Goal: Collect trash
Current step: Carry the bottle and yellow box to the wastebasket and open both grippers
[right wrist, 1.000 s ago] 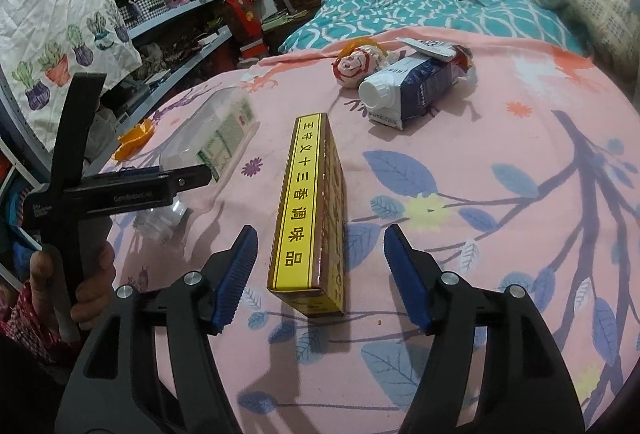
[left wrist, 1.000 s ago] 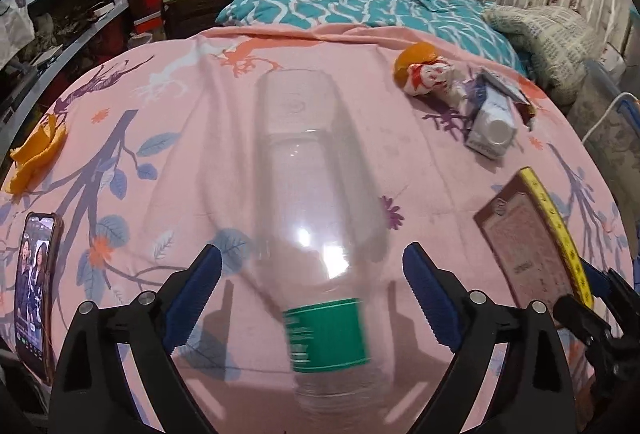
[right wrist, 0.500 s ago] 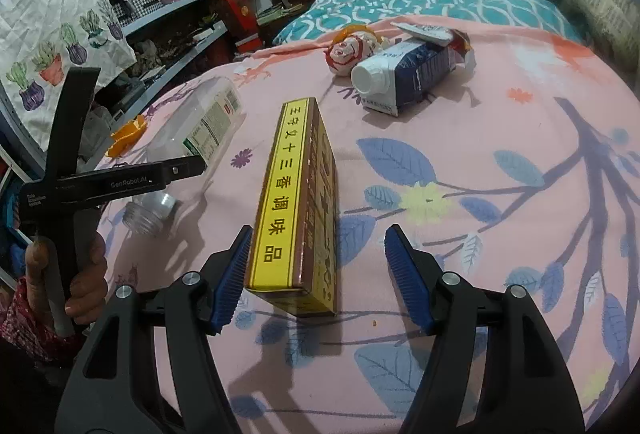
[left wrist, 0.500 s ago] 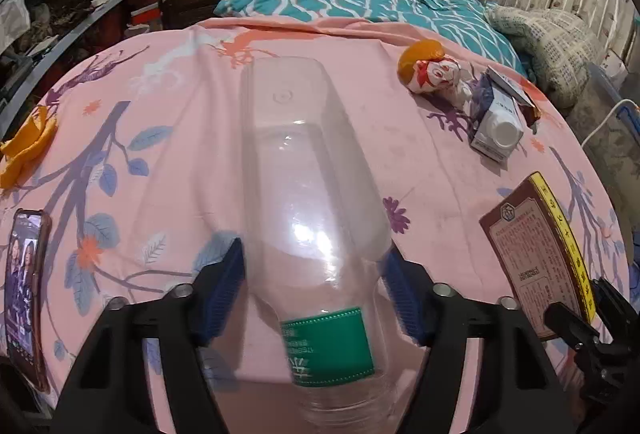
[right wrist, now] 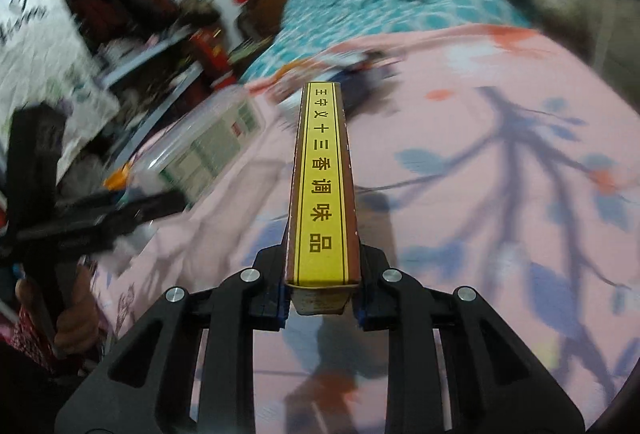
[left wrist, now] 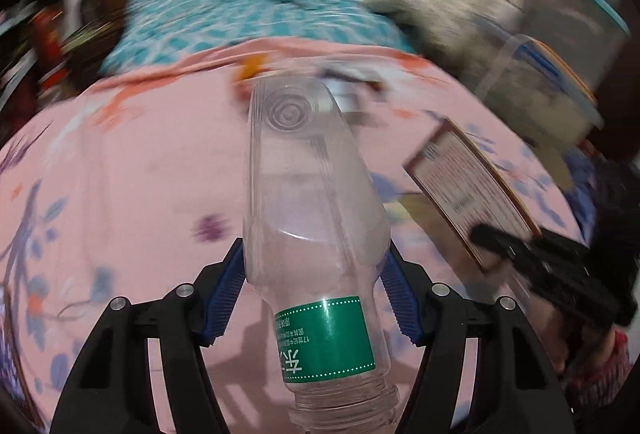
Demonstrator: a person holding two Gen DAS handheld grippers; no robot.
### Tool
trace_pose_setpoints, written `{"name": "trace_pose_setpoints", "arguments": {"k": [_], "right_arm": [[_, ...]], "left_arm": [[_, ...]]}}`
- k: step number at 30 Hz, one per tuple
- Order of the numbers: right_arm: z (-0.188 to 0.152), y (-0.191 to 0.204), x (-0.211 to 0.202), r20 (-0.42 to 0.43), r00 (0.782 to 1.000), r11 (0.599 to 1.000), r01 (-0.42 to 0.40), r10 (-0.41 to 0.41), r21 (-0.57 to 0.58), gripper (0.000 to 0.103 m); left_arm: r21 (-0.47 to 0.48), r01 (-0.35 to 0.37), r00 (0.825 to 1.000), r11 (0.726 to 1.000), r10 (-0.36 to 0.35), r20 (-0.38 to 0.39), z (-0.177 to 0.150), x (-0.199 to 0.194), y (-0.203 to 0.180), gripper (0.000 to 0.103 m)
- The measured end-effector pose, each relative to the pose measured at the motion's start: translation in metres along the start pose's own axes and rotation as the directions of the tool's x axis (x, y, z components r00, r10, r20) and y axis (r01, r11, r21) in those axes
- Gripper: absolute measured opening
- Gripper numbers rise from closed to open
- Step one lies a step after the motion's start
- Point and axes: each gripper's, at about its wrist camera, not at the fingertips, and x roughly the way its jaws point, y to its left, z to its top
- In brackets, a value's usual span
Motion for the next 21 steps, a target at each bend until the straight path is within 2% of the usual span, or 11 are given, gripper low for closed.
{"name": "trace_pose_setpoints", "arguments": {"k": [4,6,10,12,14,16,17,18,21], "right_arm": [[-0.002,-0.048,-0.038,0.091,0.994,0.993,0.054,-0.063,0.104,0.026],[-0.004,-0.074,-0.056,0.134,0.986,0.983,0.075,-0.098,0.166,0.026],[-0.009,-0.134,-0.095,0.212,0.96,0.946,0.113,-0.183,0.305,0.026],[-0.012,-0.167,-0.117,0.246,0.941,0.915,0.126,-0.233,0.384,0.026],[-0.015,-0.203,-0.139,0.275,0.918,0.874,0.133,-0.286,0.467,0.026],[-0.016,-0.234,-0.156,0.29,0.899,0.836,0.132,-0.327,0.532,0.026],[-0.016,-0.251,-0.164,0.294,0.89,0.814,0.131,-0.348,0.565,0.026],[-0.016,-0.263,-0.169,0.296,0.884,0.798,0.129,-0.361,0.588,0.026],[-0.009,-0.297,-0.178,0.286,0.87,0.757,0.14,-0.402,0.638,0.026]], "left_arm": [[0.127,0.103,0.994,0.986,-0.1,-0.033,0.02,0.016,-0.057,0.062],[0.193,0.167,0.985,0.967,-0.158,-0.064,0.035,0.028,-0.092,0.062],[0.313,0.272,0.962,0.91,-0.246,-0.121,0.068,0.057,-0.167,0.062],[0.356,0.337,0.941,0.871,-0.296,-0.165,0.087,0.077,-0.21,0.062],[0.383,0.41,0.911,0.828,-0.347,-0.224,0.106,0.098,-0.254,0.062],[0.397,0.453,0.889,0.798,-0.373,-0.265,0.114,0.111,-0.288,0.062],[0.4,0.482,0.873,0.779,-0.389,-0.295,0.12,0.122,-0.307,0.062],[0.397,0.505,0.859,0.766,-0.4,-0.319,0.127,0.134,-0.326,0.062],[0.386,0.539,0.835,0.749,-0.413,-0.363,0.144,0.163,-0.369,0.062]]}}
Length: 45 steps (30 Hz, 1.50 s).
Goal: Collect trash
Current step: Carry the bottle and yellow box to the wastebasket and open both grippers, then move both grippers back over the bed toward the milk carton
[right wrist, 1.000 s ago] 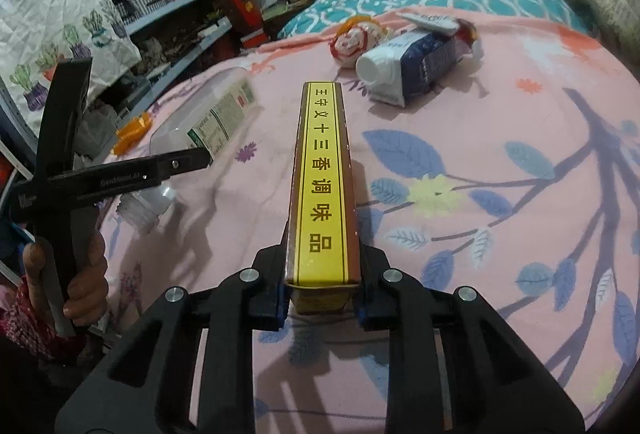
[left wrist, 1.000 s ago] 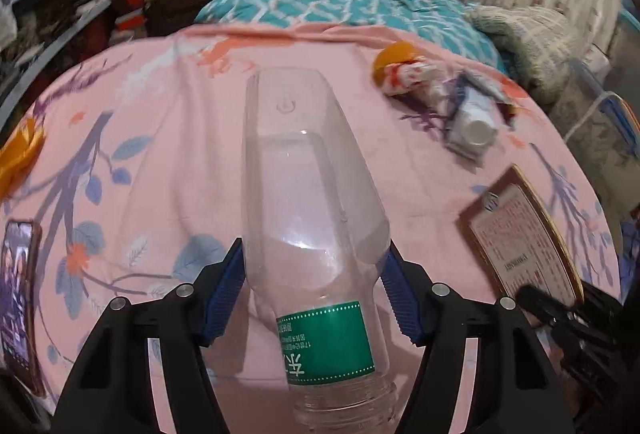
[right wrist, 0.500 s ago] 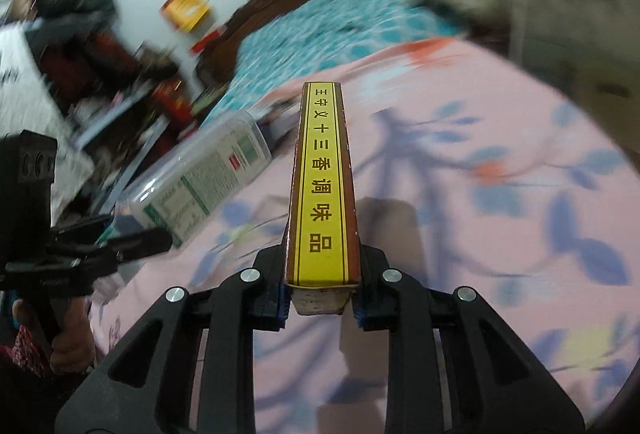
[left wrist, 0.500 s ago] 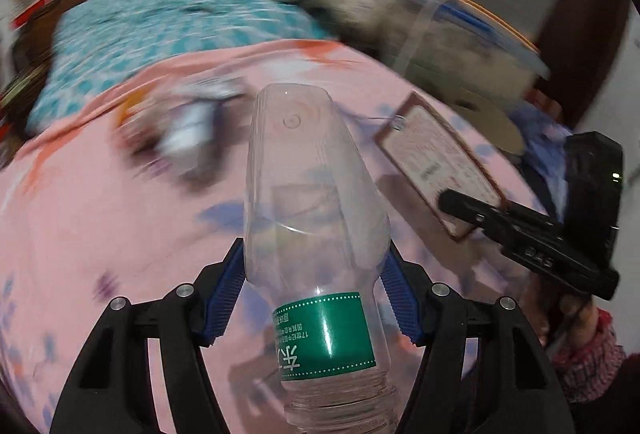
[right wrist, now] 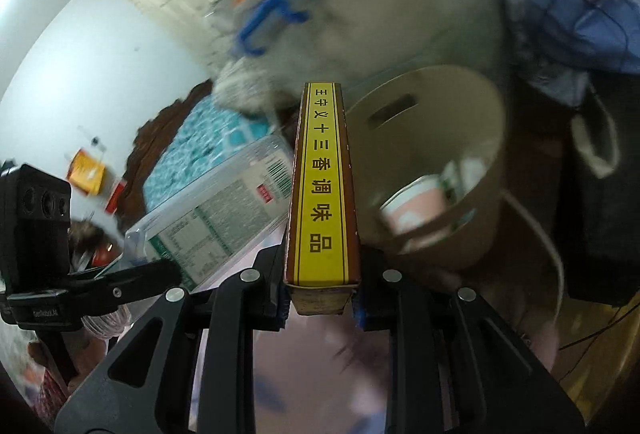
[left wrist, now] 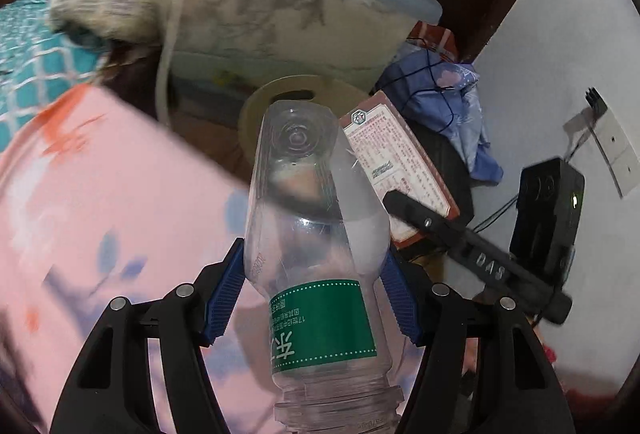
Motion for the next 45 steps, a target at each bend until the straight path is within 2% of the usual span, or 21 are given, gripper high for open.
{"name": "trace_pose_setpoints", "arguments": {"k": [3,4,5,7,9,10,13,17,20,22,26,31,34,35,38,45], "right_arm": [[0.017,-0.013,0.012,0.013,0.998,0.998,0.063,-0.063,0.026,0.029],[0.021,-0.017,0.018,0.008,0.997,0.996,0.08,-0.08,0.037,0.029],[0.025,-0.022,0.021,0.005,0.996,0.995,0.083,-0.084,0.06,0.03],[0.021,-0.022,0.019,0.021,0.996,0.994,0.082,-0.083,0.071,0.034],[0.01,-0.017,0.007,0.059,0.994,0.995,0.086,-0.089,0.054,0.054],[0.004,-0.014,0.0,0.087,0.991,0.994,0.098,-0.102,0.043,0.068],[-0.003,-0.007,-0.007,0.115,0.987,0.993,0.117,-0.116,0.0,0.068],[-0.018,0.0,-0.011,0.126,0.987,0.995,0.104,-0.102,-0.009,0.068],[-0.031,0.02,-0.014,0.123,0.989,0.995,0.085,-0.078,-0.049,0.068],[-0.039,0.035,-0.012,0.108,0.993,0.995,0.063,-0.054,-0.073,0.068],[-0.057,0.072,-0.001,0.042,0.999,0.993,-0.007,0.013,-0.117,0.068],[-0.083,0.122,0.019,-0.056,0.995,0.978,-0.092,0.083,-0.187,0.068],[-0.102,0.153,0.03,-0.114,0.988,0.965,-0.132,0.108,-0.229,0.068],[-0.108,0.164,0.035,-0.135,0.984,0.959,-0.146,0.116,-0.244,0.068],[-0.127,0.19,0.047,-0.198,0.971,0.943,-0.188,0.136,-0.275,0.068],[-0.17,0.239,0.07,-0.327,0.931,0.904,-0.272,0.161,-0.331,0.068]], "left_arm": [[-0.015,0.02,0.999,1.0,-0.021,-0.032,0.03,0.034,-0.004,0.063],[-0.022,0.015,0.999,1.0,-0.016,-0.044,0.036,0.042,-0.004,0.069],[-0.038,-0.014,0.999,0.999,0.012,-0.052,0.044,0.051,-0.002,0.076],[-0.063,-0.042,0.998,0.997,0.039,-0.047,0.049,0.056,0.001,0.076],[-0.072,-0.033,0.999,0.997,0.031,-0.035,0.046,0.051,0.005,0.076],[-0.071,-0.034,0.999,0.997,0.032,-0.027,0.046,0.049,0.005,0.077],[-0.067,-0.043,0.999,0.997,0.043,0.01,0.031,0.027,0.012,0.077],[-0.096,-0.047,0.996,0.994,0.054,0.069,-0.006,-0.015,0.032,0.077],[-0.157,-0.088,0.989,0.984,0.105,0.101,-0.04,-0.047,0.057,0.077],[-0.208,-0.138,0.981,0.968,0.163,0.11,-0.063,-0.066,0.077,0.077],[-0.318,-0.251,0.947,0.914,0.3,0.113,-0.117,-0.105,0.117,0.077],[-0.421,-0.381,0.887,0.823,0.454,0.083,-0.179,-0.149,0.152,0.077],[-0.46,-0.424,0.86,0.78,0.507,0.066,-0.206,-0.169,0.164,0.077],[-0.475,-0.447,0.845,0.758,0.533,0.056,-0.218,-0.178,0.171,0.077],[-0.512,-0.478,0.819,0.714,0.573,0.033,-0.243,-0.195,0.185,0.077],[-0.598,-0.514,0.777,0.615,0.629,-0.021,-0.295,-0.222,0.212,0.077]]}}
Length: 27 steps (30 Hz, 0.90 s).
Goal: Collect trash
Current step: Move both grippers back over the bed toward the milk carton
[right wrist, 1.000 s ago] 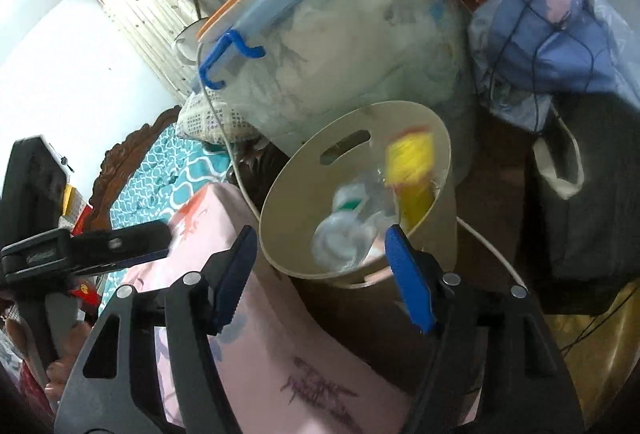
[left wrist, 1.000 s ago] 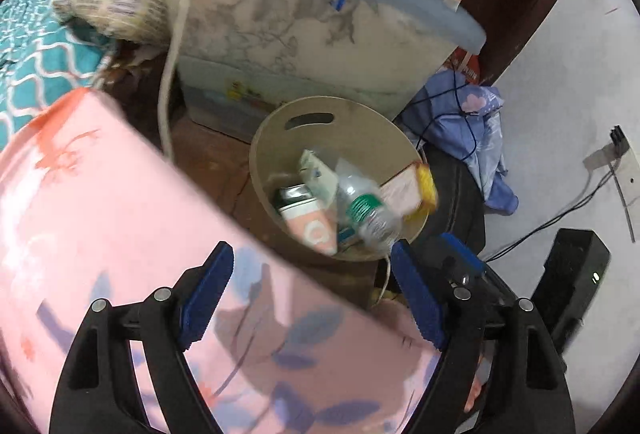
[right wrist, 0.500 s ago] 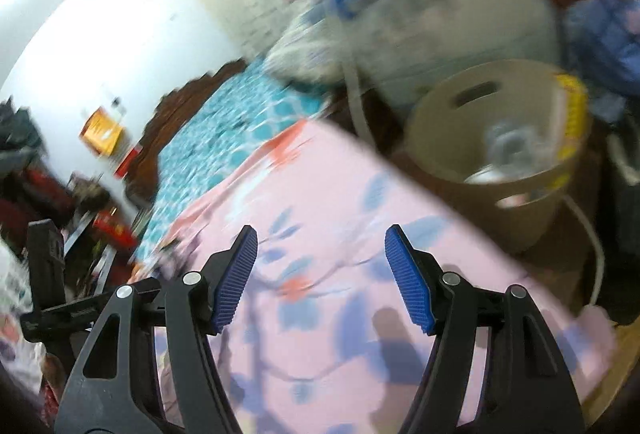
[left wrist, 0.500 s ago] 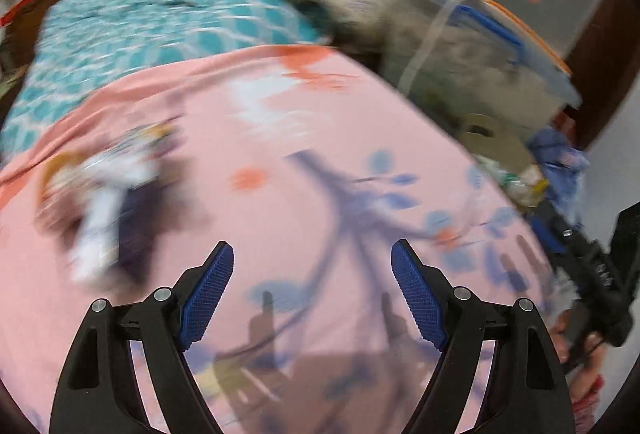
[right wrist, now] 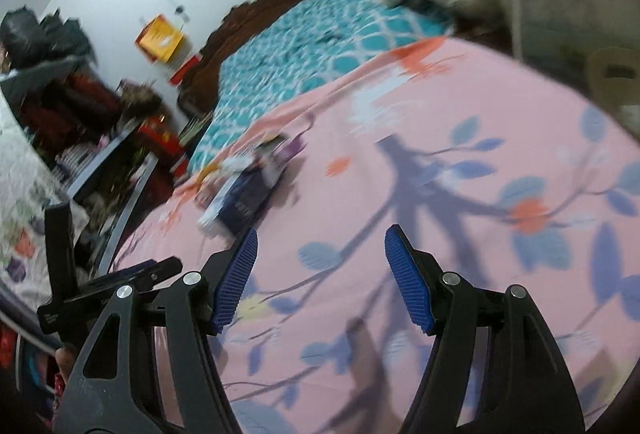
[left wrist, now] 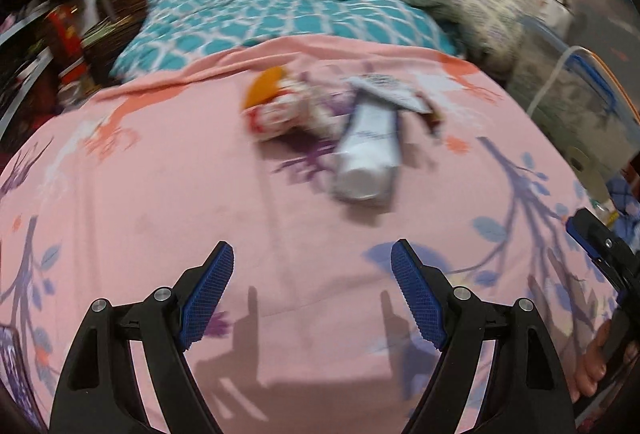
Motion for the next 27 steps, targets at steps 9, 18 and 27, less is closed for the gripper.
{"name": "trace_pose_setpoints", "arguments": {"k": [9,18,27], "right_arm": [[-0.012,0.038,0.035,-0.097,0.995,0.997,-0.044,0.038,-0.058,0.068],[-0.017,0.052,0.052,-0.152,0.988,0.996,-0.05,0.04,-0.068,0.068],[0.022,0.052,0.08,-0.137,0.989,0.996,-0.067,0.06,-0.05,0.068]], "left_arm": [[-0.06,-0.103,0.995,0.993,0.103,0.012,-0.012,0.002,0.043,0.077],[-0.084,-0.156,0.988,0.984,0.156,0.002,-0.016,0.017,0.063,0.077],[-0.133,-0.124,0.992,0.983,0.124,-0.01,-0.02,0.025,0.078,0.078]]}}
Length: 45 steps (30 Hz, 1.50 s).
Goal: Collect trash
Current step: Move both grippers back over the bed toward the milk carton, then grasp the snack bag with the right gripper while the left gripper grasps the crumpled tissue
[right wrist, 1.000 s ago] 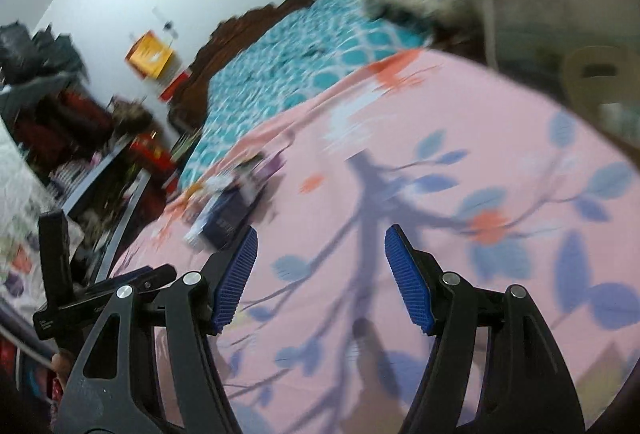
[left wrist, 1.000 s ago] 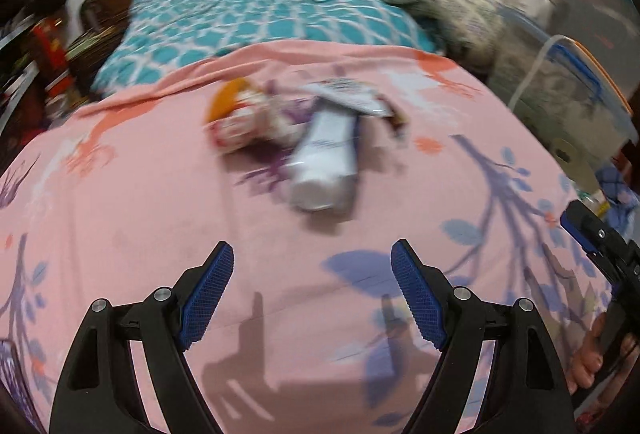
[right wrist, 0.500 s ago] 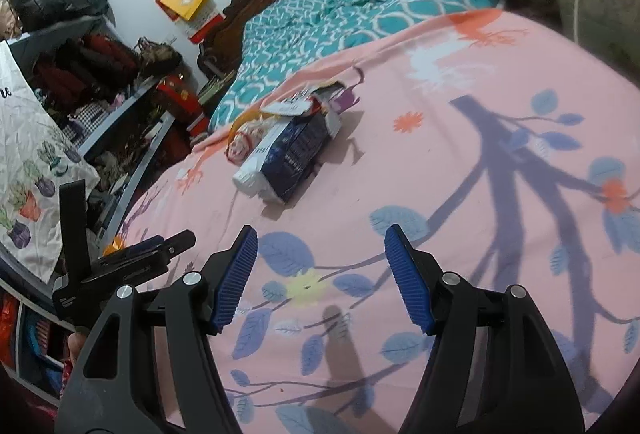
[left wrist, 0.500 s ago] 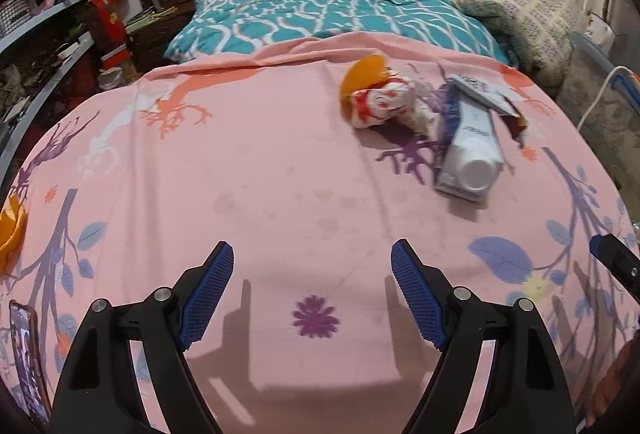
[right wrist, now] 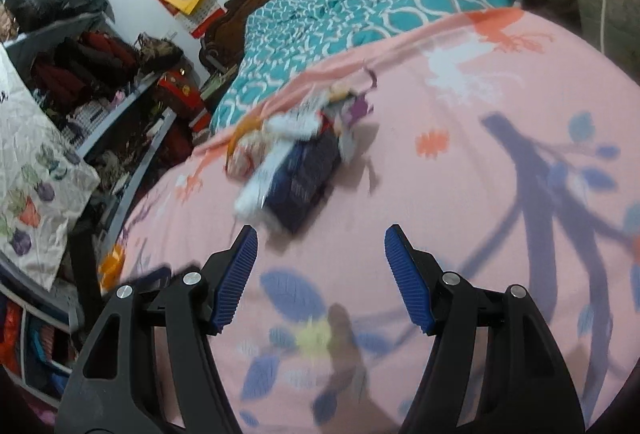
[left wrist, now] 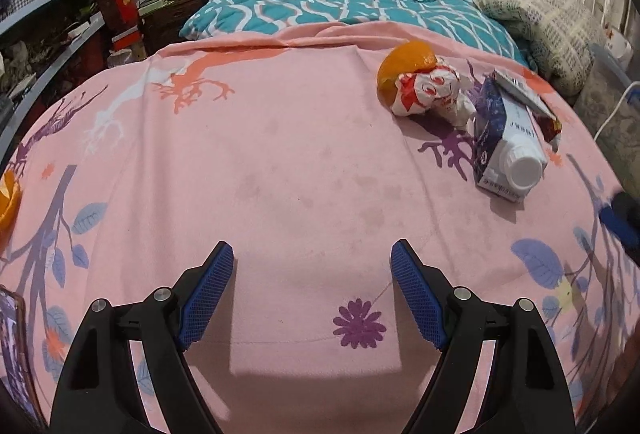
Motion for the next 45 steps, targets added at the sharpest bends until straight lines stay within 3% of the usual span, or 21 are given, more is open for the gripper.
{"name": "trace_pose_setpoints", "arguments": {"k": [5,13,17,22,23,28,33,36,38,42,45], "right_arm": [[0.052,-0.012,0.032,0.016,0.999,0.998,-0.04,0.039,0.048,0.068],[0.117,-0.029,0.116,-0.085,0.995,0.992,-0.037,0.048,0.121,0.068],[0.133,-0.027,0.151,-0.146,0.987,0.989,-0.047,0.067,0.139,0.068],[0.127,-0.003,0.189,-0.253,0.962,0.994,-0.088,0.101,0.065,0.066],[0.124,0.008,0.193,-0.268,0.958,0.994,-0.102,0.105,0.028,0.061],[0.102,0.05,0.204,-0.396,0.895,0.965,-0.253,0.205,-0.073,0.054],[0.055,0.097,0.179,-0.538,0.793,0.878,-0.442,0.285,-0.185,0.055],[0.029,0.111,0.154,-0.573,0.77,0.83,-0.494,0.279,-0.26,0.057],[0.026,0.104,0.13,-0.526,0.792,0.83,-0.494,0.308,-0.259,0.069],[0.032,0.067,0.092,-0.371,0.846,0.872,-0.463,0.383,-0.155,0.071],[0.026,0.042,0.066,-0.277,0.887,0.904,-0.413,0.369,-0.116,0.072]], "left_arm": [[0.007,0.02,1.0,1.0,-0.02,0.013,-0.002,-0.002,-0.002,0.078],[-0.03,0.074,0.996,0.997,-0.073,0.046,-0.001,-0.007,0.007,0.078],[-0.07,0.103,0.994,0.992,-0.099,0.056,0.0,-0.008,0.015,0.078],[-0.104,0.124,0.991,0.987,-0.117,0.068,0.001,-0.009,0.023,0.078],[-0.111,0.128,0.99,0.986,-0.12,0.076,0.001,-0.011,0.024,0.078],[-0.147,0.162,0.982,0.976,-0.146,0.117,-0.001,-0.018,0.033,0.078],[-0.22,0.238,0.969,0.946,-0.216,0.118,-0.001,-0.018,0.053,0.078],[-0.265,0.26,0.965,0.928,-0.239,0.109,-0.002,-0.019,0.067,0.078],[-0.279,0.283,0.959,0.918,-0.262,0.109,-0.001,-0.021,0.073,0.078],[-0.259,0.304,0.952,0.917,-0.284,0.111,0.008,-0.026,0.07,0.082],[-0.221,0.342,0.94,0.913,-0.329,0.093,0.022,-0.024,0.053,0.086]]}}
